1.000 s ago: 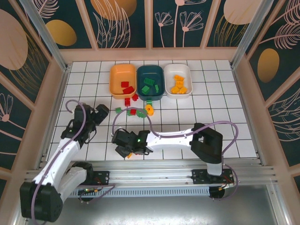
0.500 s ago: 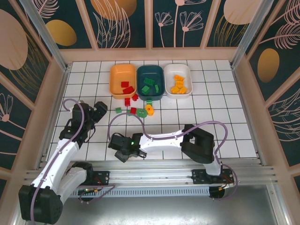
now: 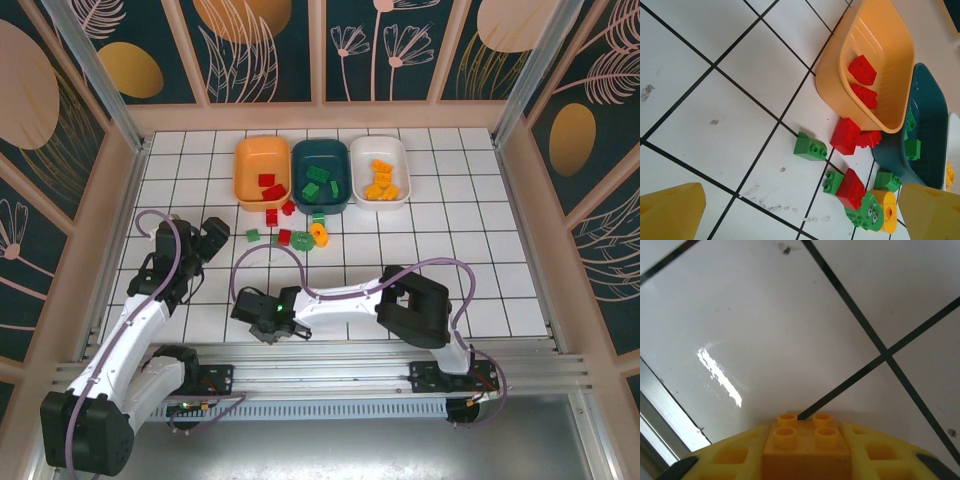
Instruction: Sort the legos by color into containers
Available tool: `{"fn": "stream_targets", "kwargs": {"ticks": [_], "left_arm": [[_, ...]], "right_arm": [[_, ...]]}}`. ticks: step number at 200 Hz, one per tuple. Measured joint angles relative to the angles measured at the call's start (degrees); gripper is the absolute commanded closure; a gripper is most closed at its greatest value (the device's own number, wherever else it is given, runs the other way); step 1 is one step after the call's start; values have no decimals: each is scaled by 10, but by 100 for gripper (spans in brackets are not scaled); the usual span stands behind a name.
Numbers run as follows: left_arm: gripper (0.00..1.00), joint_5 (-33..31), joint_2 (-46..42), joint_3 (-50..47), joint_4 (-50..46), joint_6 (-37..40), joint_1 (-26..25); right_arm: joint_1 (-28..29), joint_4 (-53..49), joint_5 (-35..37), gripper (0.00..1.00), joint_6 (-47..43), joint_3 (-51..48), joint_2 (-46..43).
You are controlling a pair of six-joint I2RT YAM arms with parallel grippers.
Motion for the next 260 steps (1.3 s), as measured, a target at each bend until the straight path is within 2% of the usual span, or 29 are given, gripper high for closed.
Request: {"fn": "stream_targets", "kwargs": {"ticks": [49,76,103,114,129,153,166,188,219,236,260], "left_arm": [[1,-14,-2,0,0,0,0],[1,-38,-21,0,0,-2,0],[2,-51,-47,0,5,-2,0],[6,-51,-49,0,12,1,0],[5,-52,-42,0,21,10,0],[1,-55,-3,0,21,33,0],[2,-48,23,1,21,45,0],[4,-14,42,0,21,67,0],[5,38,43,0,25,97,0],[9,53,43,0,19,117,0],[8,48,50,4,-16,143,-20]], "right_arm": [[-11,13,0,78,-4,19,0],[-54,35,0,78,-7,23,-21],[-160,57,7,78,-21,10,-91],[-224,73,11,78,-26,-2,-126],[-322,96,15,79,-29,-12,-163],[-475,127,10,79,-33,-14,-168],[-534,130,-1,79,-35,-11,-153],[-593,127,-25,79,-37,17,-99],[-626,121,-61,78,-39,26,-38],[-638,113,-73,71,-39,32,-22],[-647,106,-79,45,-38,50,-12]]}}
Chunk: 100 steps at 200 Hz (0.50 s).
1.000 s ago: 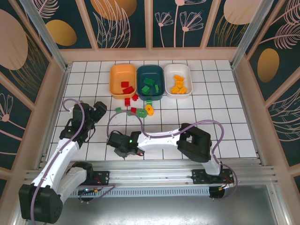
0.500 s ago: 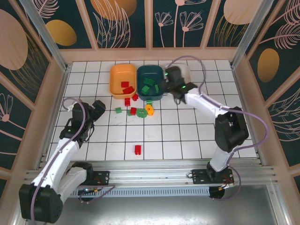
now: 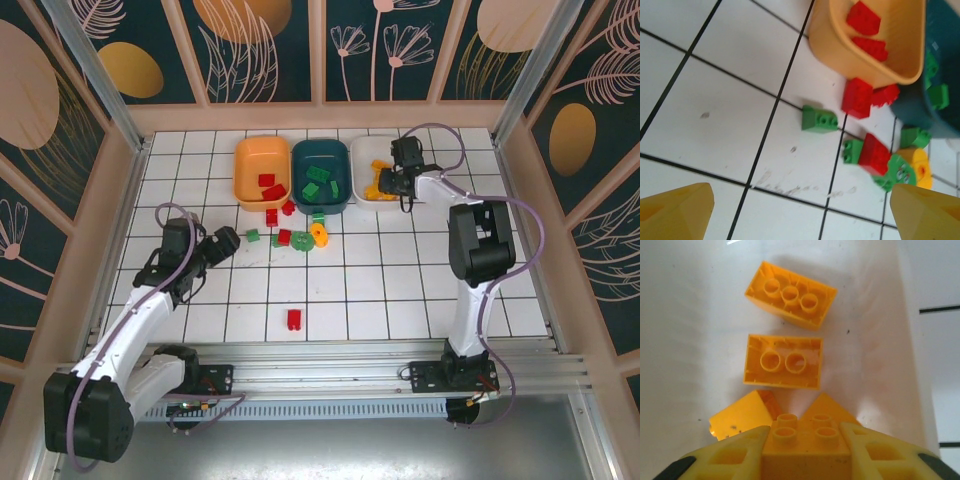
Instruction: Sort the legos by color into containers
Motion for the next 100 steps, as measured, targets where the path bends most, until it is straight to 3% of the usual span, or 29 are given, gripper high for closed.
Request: {"fn": "stream_targets", "kwargs": {"ticks": [17,24,71,100], "left_arm": [[5,-24,10,5,-31,9,-54],[2,-30,13,7,-43,10,-78],[2,-58,19,27,-97,-2,-179],[3,-66,50,38,-99,-43,-293]], "right_arm": [[-1,2,-1,35,-4,10,0],[-1,3,0,34,-3,12,0],[8,8,12,30,-1,-17,-52],[34,39,26,29,3,-80,-144]]}}
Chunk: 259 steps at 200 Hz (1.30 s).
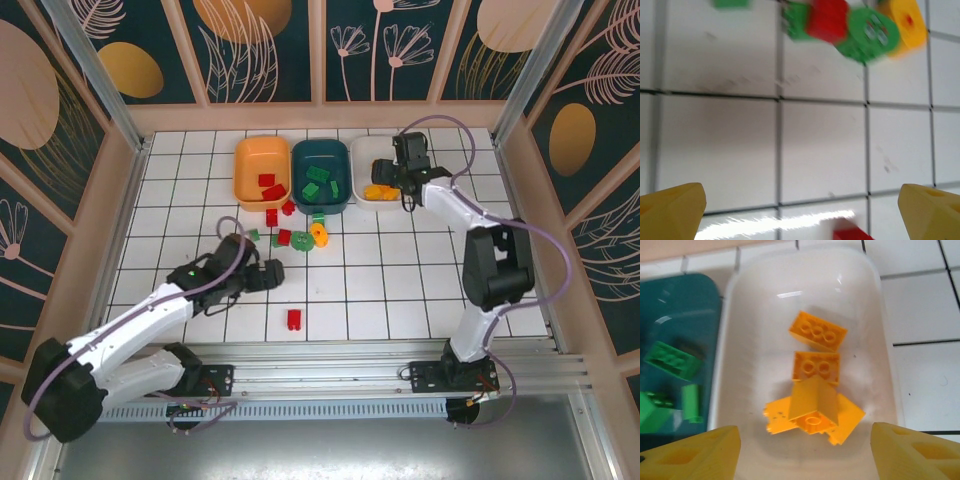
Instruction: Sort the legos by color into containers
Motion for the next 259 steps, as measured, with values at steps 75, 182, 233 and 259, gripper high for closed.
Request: {"fn": "stream_targets", "kwargs": {"ticks": [75,182,233,259], "left_arm": [[16,-37,186,62,-1,-81,-192],[84,-60,264,71,12,-129,-222],[98,-84,266,119,7,-121,-222],[100,-111,268,154,-12,-101,-216]], "right_arm": [[17,50,7,29,24,-180,-124],[18,59,9,31,31,-219,-165],[31,59,9,32,31,-231,-201],[34,59,9,33,33,-236,-219]]}}
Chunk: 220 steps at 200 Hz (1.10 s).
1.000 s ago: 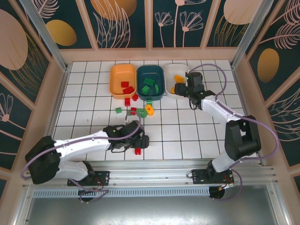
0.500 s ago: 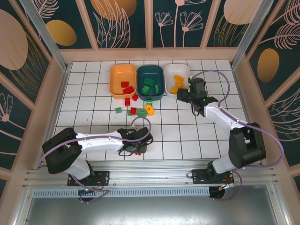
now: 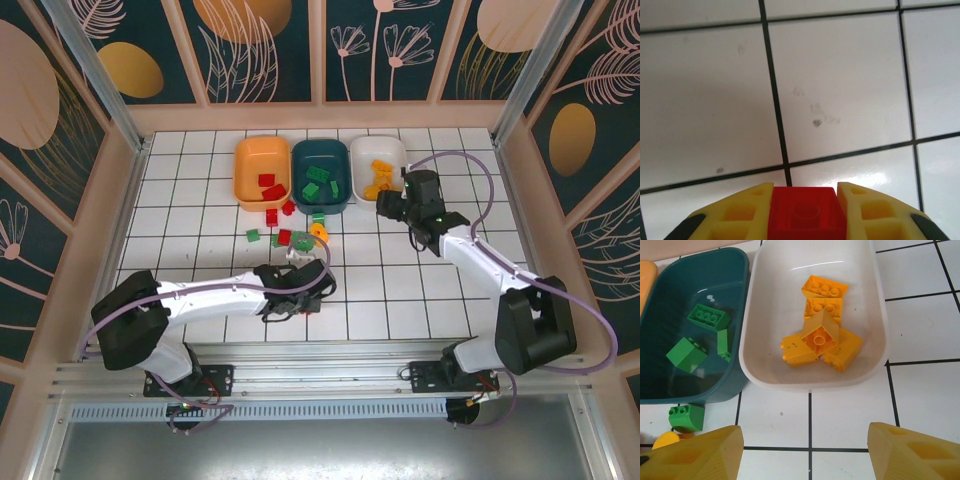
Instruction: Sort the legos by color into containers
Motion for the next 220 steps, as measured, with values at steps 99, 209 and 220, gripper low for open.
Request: {"fn": "stream_targets", "kwargs": {"ticks": [99,209,220], "left_arm": [[100,43,113,259,55,177,378],[56,99,402,532,17,216,492],[39,101,402,545,11,217,494]], "right_arm": [[174,0,5,32,30,5,34],[297,-37,18,30,-68,202,292],[304,-45,20,30,-83,219,314]]}}
